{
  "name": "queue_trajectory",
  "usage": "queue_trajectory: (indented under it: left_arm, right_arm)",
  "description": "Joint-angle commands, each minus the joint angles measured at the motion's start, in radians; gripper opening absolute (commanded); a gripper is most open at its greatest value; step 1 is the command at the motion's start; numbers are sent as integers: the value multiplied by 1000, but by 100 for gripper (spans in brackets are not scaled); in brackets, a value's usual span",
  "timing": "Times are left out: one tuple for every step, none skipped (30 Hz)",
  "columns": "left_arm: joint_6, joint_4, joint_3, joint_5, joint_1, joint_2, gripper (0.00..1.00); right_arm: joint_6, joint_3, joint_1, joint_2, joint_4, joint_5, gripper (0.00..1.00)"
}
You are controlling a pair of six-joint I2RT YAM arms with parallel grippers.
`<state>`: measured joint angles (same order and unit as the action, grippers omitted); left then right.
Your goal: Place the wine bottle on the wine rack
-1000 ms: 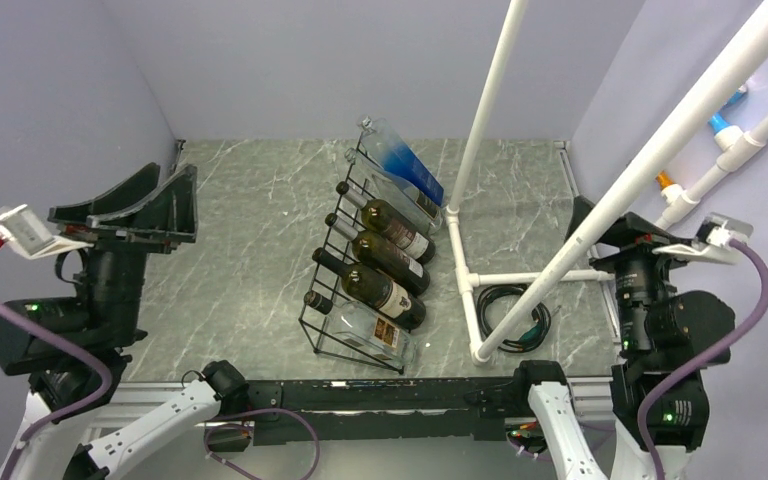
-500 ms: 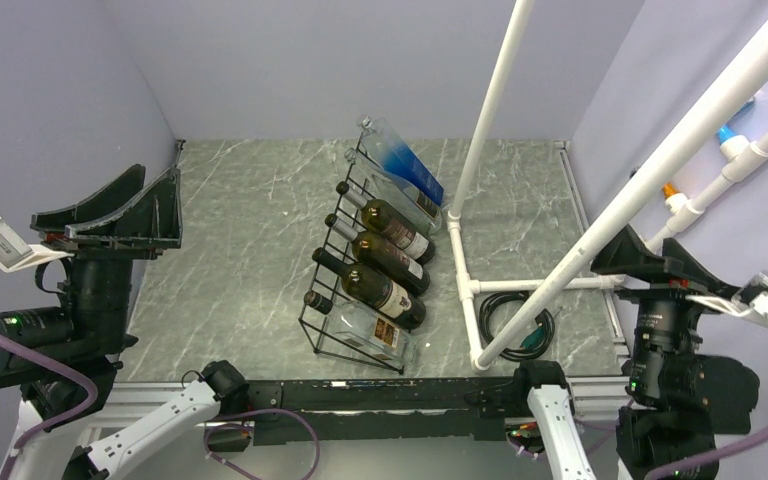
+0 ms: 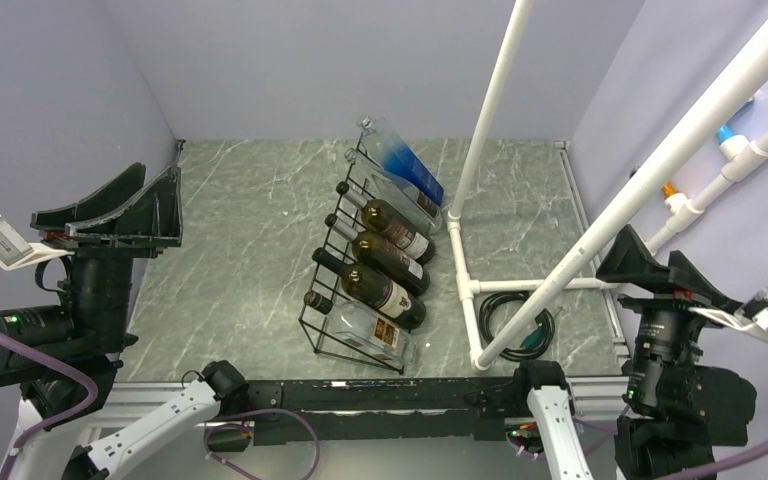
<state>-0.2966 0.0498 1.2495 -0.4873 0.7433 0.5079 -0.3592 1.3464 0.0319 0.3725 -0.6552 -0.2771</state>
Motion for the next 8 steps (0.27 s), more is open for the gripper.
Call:
queue_trajectory:
  left_arm:
    - [17,-14,12,-8,3,-4,99]
    - [16,-12,12,-9,3,-5,100]
    - [16,-10,14,-10,3,-3,99]
    - [15,-9,12,-10,4,-2,100]
    - [15,-9,11,-10,3,-1,100]
    - [14,-10,9,-9,3,-1,100]
    - [12,-11,9,-8,4,0,100]
    - [10,-12,8,-10,3,0,100]
  right_arm:
    - [-3,-6,-3,-27,35,-68,100]
    - [-6,-8,-3,-33,35,-78,100]
    - [-7,-14,-3,-40,39,-85,100]
    - [-5,-19,-3,-43,38,-96,100]
    - [-11,-18,-3,-44,28,-108,100]
    - [-13,-23,-3,-47,24,-115,100]
    - [-3,-34,-3,-54,36,-113,100]
    - [6,-45,-3,-62,49,-107,100]
